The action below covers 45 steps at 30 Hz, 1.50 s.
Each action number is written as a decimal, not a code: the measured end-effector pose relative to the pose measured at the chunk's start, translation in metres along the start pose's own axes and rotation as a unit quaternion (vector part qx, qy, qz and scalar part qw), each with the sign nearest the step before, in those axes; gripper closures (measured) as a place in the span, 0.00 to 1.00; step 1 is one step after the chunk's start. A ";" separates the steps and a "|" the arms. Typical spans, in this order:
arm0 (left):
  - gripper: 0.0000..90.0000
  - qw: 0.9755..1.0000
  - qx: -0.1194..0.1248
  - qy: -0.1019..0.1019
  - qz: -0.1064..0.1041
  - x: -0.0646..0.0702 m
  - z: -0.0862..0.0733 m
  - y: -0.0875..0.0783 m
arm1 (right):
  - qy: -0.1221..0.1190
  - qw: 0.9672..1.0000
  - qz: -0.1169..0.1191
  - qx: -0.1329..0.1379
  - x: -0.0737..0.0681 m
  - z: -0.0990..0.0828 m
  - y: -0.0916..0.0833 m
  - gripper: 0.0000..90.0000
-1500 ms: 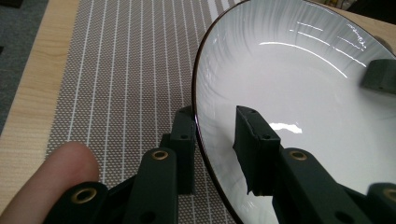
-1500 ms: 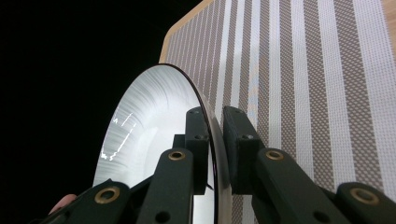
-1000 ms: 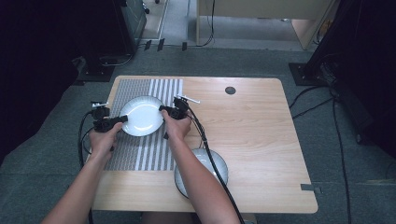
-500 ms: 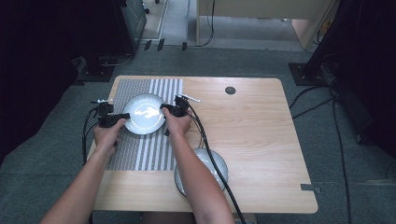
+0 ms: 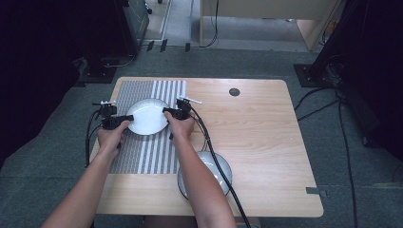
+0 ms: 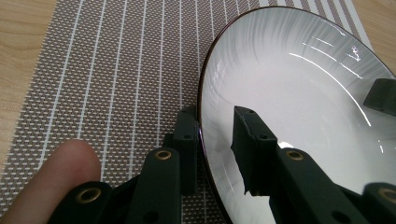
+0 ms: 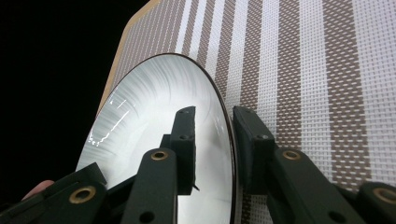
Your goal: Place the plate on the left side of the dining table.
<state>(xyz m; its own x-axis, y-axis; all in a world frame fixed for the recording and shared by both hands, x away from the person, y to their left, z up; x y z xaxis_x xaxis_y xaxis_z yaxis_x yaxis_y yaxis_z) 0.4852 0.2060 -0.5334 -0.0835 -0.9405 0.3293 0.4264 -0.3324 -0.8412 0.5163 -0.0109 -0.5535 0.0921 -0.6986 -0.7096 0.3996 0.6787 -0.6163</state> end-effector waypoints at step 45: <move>0.30 0.996 0.052 0.072 -0.018 0.022 -0.044 -0.077 | -0.127 0.989 -0.062 0.036 0.005 -0.007 -0.129 0.33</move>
<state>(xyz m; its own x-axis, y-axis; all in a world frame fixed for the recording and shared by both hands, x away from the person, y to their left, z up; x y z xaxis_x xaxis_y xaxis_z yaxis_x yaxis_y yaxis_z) 0.4108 0.2077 -0.4806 -0.2253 -0.9312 0.2867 0.5112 -0.3634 -0.7788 0.4584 -0.1000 -0.4799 0.2616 -0.8155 -0.5162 0.4849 0.5735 -0.6603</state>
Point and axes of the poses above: each handheld gripper's, and its own axes: y roughly forward along the jaws, z roughly out of its top, x roughly to its right, the point moved 5 cm from there along y, roughly forward along the jaws, and after that the axes turned 14 degrees about -x, right-handed, at the moved point
